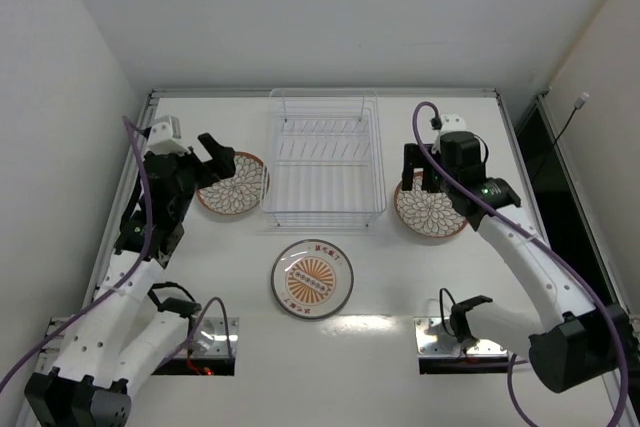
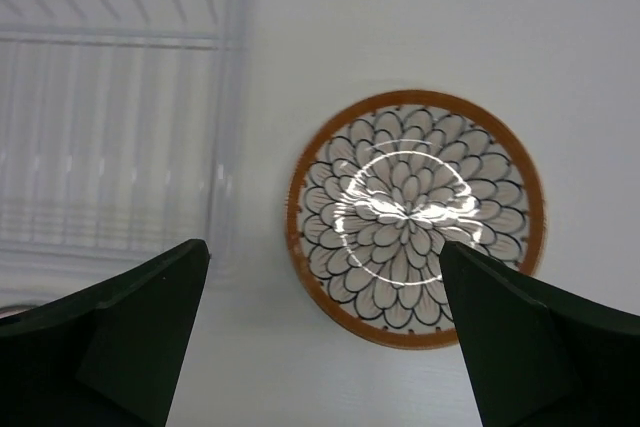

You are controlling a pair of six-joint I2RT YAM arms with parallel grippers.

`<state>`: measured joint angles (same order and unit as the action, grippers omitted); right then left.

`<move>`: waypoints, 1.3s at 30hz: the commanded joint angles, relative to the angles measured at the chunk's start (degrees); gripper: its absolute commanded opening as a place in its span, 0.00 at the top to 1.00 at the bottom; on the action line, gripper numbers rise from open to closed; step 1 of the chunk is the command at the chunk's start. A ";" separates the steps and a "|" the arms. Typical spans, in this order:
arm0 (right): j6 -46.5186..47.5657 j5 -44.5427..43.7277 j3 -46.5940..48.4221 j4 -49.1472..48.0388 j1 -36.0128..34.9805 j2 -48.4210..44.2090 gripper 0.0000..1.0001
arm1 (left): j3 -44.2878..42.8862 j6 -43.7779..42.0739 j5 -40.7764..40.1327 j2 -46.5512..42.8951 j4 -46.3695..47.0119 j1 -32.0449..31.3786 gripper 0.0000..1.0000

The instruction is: Load the plates into the dish rack

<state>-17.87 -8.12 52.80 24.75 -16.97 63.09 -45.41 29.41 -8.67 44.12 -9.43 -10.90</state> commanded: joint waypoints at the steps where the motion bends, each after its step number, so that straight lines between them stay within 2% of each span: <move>1: -4.44 -11.99 4.06 4.24 0.62 -1.65 0.00 | 0.50 0.48 3.83 0.44 -3.14 -0.09 0.00; 3: -6.90 -15.43 4.86 6.61 1.23 -1.65 0.00 | 0.50 1.69 0.60 -0.34 -5.06 -0.09 0.00; 5: -8.84 -13.95 4.34 5.31 2.46 -2.18 0.00 | 1.02 5.29 -6.31 -0.88 -7.25 -0.09 0.00; 8: -12.44 -15.34 4.33 4.78 6.23 -2.71 0.00 | 1.02 10.04 -11.19 -0.88 -11.22 -0.09 0.00; 12: -10.70 -9.65 4.86 4.16 13.95 3.51 0.00 | 2.25 10.05 -6.91 1.83 -9.29 -0.09 0.00; 14: -9.91 -4.03 4.16 3.21 18.18 7.55 0.00 | 2.25 9.45 -5.05 3.60 -7.98 -0.09 0.00; 15: -9.30 0.86 3.37 2.33 22.64 8.44 0.00 | 2.25 9.44 -3.65 4.39 -7.97 -0.09 0.00; 18: -9.29 10.54 -2.76 -3.73 29.09 9.50 0.00 | 2.25 8.91 -2.85 5.63 -7.97 -0.09 0.00; 24: -9.29 21.19 -7.43 -9.98 34.54 16.17 0.00 | 2.78 8.91 -2.85 3.69 -7.97 -0.09 0.00; 27: -9.81 27.53 -10.42 -14.28 38.23 21.18 0.06 | 2.78 8.38 -2.85 3.69 -7.97 -0.09 0.00; 29: -9.82 30.95 -10.96 -16.65 40.34 23.56 0.06 | 2.78 8.38 -2.23 3.17 -7.97 -0.09 0.00; 32: -9.82 33.51 -12.28 -18.24 41.76 27.17 0.09 | 2.78 7.86 -1.70 3.17 -7.97 -0.09 0.00; 36: -10.43 34.75 -12.98 -18.78 43.08 27.43 0.12 | 2.78 7.86 -2.23 3.17 -8.58 -0.09 0.00; 39: -10.95 35.98 -12.46 -18.78 43.60 28.14 0.25 | 2.25 7.86 -2.23 3.17 -9.11 -0.09 0.00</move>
<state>-28.08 24.08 40.07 9.02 26.13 90.24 -42.87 37.76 -11.35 48.18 -18.83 -10.90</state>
